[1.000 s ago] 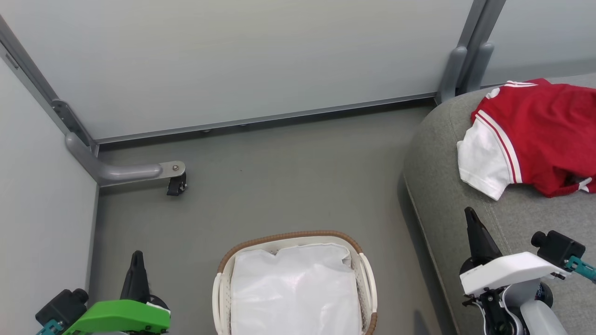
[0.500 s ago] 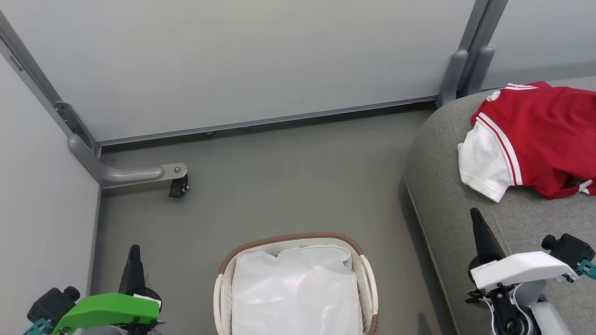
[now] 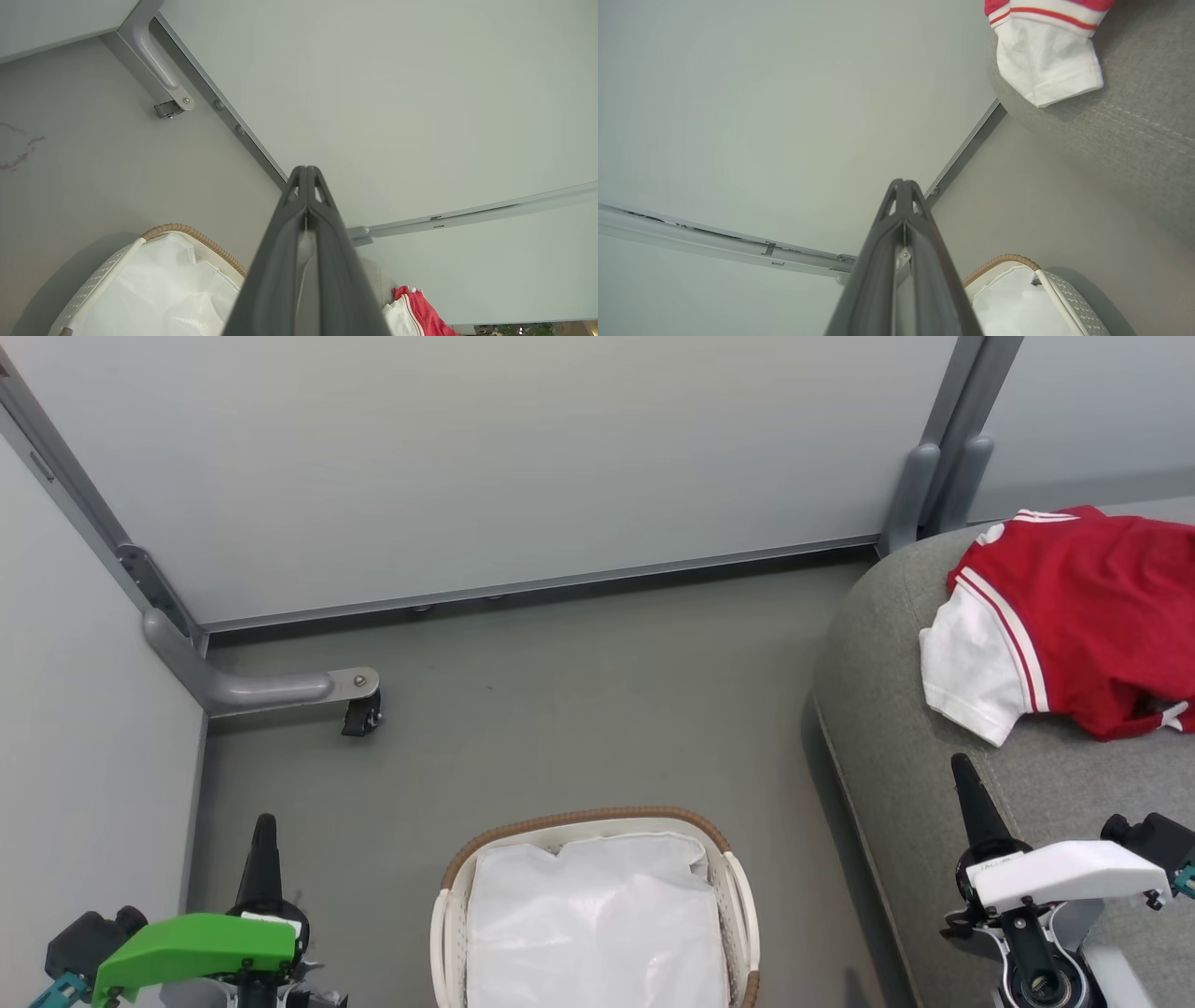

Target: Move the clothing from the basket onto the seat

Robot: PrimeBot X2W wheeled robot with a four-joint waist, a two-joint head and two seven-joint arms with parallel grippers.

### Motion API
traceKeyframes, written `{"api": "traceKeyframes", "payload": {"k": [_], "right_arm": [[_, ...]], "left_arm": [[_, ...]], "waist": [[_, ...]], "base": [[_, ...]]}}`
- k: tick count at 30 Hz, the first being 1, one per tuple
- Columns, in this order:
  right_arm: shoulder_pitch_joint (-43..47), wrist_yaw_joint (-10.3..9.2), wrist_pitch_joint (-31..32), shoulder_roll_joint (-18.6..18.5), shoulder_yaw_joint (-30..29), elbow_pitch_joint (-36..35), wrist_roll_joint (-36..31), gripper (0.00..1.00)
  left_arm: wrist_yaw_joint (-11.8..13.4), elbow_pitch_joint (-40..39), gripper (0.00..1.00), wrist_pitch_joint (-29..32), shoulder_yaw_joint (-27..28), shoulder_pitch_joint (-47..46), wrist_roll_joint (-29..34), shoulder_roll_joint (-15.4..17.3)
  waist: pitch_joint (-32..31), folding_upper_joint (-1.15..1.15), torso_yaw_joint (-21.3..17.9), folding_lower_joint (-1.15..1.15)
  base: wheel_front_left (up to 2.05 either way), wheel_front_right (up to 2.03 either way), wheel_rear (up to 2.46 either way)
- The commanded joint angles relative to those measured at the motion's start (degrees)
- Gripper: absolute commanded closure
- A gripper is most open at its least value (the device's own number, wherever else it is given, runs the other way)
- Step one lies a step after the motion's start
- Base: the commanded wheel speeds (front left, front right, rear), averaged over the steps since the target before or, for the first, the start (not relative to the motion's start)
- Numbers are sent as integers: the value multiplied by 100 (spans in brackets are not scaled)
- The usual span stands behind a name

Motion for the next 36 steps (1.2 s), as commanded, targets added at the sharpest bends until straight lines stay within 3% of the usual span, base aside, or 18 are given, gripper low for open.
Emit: {"api": "traceKeyframes", "payload": {"k": [1,36], "right_arm": [[12,-3,40,-41,-38,-72,163,100],[59,-4,537,-39,-271,-126,1945,100]], "left_arm": [[-31,-60,100,49,35,-123,-152,32],[-80,-146,100,525,223,-288,-1784,41]], "waist": [[-5,0,3,0],[-132,0,60,0]], "base": [[0,0,0],[0,0,0]]}}
